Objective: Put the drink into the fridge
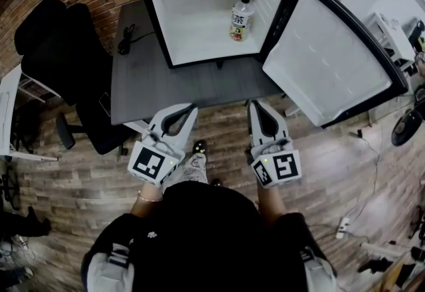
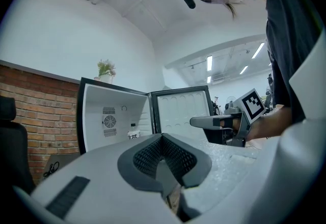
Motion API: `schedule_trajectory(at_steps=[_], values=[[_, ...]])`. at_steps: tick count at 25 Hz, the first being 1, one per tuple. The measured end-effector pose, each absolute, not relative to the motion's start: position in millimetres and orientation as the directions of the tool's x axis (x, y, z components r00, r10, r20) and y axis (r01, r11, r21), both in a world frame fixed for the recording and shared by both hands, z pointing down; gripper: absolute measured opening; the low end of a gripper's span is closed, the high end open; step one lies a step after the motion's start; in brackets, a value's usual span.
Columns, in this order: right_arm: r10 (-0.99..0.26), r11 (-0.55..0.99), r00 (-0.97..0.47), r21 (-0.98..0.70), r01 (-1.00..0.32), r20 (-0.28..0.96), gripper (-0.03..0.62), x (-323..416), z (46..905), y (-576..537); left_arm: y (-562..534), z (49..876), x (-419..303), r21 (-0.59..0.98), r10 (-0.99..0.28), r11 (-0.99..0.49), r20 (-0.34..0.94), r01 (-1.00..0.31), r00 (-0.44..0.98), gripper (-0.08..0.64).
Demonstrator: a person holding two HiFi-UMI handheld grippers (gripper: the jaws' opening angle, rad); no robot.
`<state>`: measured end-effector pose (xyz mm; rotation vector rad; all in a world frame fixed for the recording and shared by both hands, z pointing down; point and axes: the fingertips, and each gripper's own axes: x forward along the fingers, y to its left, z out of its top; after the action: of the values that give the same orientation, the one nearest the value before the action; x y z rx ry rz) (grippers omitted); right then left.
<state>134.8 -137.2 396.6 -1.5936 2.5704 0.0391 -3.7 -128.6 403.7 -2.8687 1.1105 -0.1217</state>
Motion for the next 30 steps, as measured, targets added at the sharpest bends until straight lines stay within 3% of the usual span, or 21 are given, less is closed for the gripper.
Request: schedule_trajectory(at_steps=[30], values=[[-0.878,0.470,-0.465,-0.025,-0.882,-0.113,-0.002,125,390,-122,-112,398,-11,-0.095,-0.683,-0.729,0.039,-0.678,0.729,-0.003]])
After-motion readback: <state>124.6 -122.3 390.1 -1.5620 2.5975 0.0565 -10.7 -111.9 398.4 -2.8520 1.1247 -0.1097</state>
